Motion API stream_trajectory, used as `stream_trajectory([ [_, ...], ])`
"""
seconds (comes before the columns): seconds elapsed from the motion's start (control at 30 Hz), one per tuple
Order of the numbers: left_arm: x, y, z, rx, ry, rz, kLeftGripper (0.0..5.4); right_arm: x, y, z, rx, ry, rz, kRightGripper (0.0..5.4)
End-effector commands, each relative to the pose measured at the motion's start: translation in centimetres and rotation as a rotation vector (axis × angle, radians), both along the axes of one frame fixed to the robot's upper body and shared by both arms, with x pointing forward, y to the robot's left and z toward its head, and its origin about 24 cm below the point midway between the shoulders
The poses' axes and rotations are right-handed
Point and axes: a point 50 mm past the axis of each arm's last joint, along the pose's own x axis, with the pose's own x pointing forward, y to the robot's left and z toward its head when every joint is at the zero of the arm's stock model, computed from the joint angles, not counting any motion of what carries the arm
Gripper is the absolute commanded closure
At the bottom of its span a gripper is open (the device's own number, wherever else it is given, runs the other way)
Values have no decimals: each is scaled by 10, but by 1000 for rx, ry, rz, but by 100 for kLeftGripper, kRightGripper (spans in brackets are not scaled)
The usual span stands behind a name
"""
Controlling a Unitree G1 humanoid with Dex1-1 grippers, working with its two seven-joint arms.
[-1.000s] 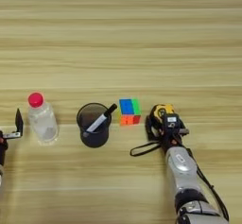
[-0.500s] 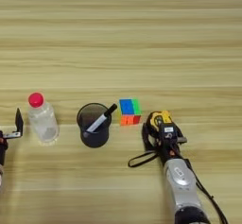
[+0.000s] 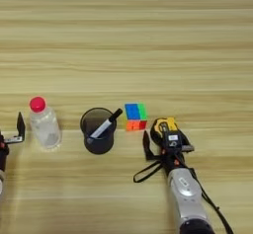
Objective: Move the objects on the table
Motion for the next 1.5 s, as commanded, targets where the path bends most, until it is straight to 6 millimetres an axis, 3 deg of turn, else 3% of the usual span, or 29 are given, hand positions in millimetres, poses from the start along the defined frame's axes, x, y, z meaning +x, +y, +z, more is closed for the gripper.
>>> stream_trajectory([
  [0.03, 1, 1, 0, 0, -4, -2, 0, -10, 0, -5, -21, 38, 3, 1],
  [0.53, 1, 1, 0, 2, -5, -1, 0, -9, -6, 12, -49, -35, -21, 1],
  [0.97, 1, 11, 7, 2, -51, 55, 0, -5, -8, 43, -27, -174, -57, 1],
  [1.23, -5, 26, 39, 16, -231, 128, 0, -3, -7, 41, -28, -164, -65, 1],
  [1.5, -15, 14, 79, -15, -389, 33, 0, -2, -8, 36, -32, -146, -71, 1],
])
